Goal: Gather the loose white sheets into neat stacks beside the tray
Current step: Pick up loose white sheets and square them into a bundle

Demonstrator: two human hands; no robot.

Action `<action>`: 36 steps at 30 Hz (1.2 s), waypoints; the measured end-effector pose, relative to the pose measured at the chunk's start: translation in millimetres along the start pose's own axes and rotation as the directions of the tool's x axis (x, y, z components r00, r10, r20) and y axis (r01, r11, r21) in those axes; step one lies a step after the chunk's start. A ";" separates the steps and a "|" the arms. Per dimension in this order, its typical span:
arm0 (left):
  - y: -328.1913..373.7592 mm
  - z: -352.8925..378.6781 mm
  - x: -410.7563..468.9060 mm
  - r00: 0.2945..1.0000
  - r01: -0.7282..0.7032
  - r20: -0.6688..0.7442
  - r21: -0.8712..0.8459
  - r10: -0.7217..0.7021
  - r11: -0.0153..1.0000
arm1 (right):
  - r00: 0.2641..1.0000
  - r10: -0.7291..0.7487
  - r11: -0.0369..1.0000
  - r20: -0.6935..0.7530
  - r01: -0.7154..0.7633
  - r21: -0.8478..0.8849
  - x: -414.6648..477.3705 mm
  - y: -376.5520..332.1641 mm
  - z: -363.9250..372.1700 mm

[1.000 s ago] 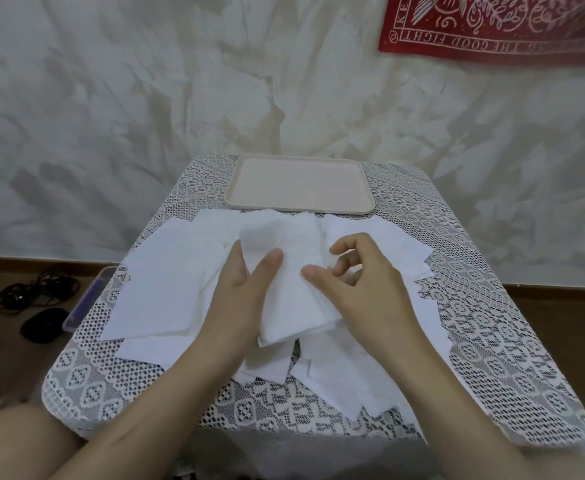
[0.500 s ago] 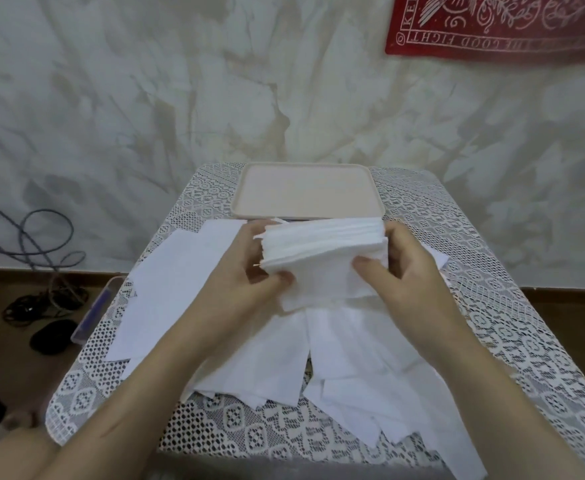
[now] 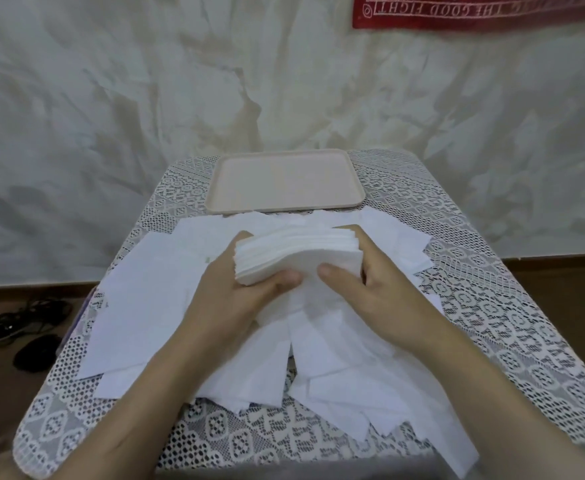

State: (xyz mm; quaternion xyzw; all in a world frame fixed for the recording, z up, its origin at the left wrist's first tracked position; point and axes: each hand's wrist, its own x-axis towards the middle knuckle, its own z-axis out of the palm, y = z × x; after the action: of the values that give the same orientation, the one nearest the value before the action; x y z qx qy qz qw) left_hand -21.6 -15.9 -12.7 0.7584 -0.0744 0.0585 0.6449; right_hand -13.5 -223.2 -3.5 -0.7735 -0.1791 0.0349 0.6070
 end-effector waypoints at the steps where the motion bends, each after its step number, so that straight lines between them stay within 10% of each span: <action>1: 1.7 0.3 0.0 1.000 -0.012 -0.002 -0.006 0.012 1.000 | 1.000 -0.018 1.000 -0.019 0.018 0.010 1.1 -1.1 -2.4; 7: 5.7 -1.2 -8.2 1.000 0.013 -0.008 -0.129 -0.014 0.992 | 0.980 0.101 0.974 -0.174 -0.062 0.216 -4.5 -5.1 -1.9; 19: 22.3 -7.4 -19.7 0.997 0.046 0.061 0.049 -0.049 0.998 | 0.954 0.238 0.971 0.185 -0.236 -0.030 -17.6 -26.0 -3.1; 25: 23.1 16.3 -28.2 0.953 0.266 -0.059 -0.299 -0.296 0.916 | 0.974 0.218 0.976 -0.068 -0.218 0.005 -23.6 -20.7 24.1; 36: 17.0 -1.2 -29.2 0.955 0.247 -0.138 -0.119 -0.263 0.962 | 0.946 0.215 0.890 -0.243 -0.292 -0.349 -15.8 -1.9 -23.5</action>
State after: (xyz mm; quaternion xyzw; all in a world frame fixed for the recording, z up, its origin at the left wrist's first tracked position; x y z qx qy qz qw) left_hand -53.4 -16.4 -1.4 0.7214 0.0710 0.0289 0.6883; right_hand -22.3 -249.6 1.9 -0.8927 -0.0181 0.0015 0.4502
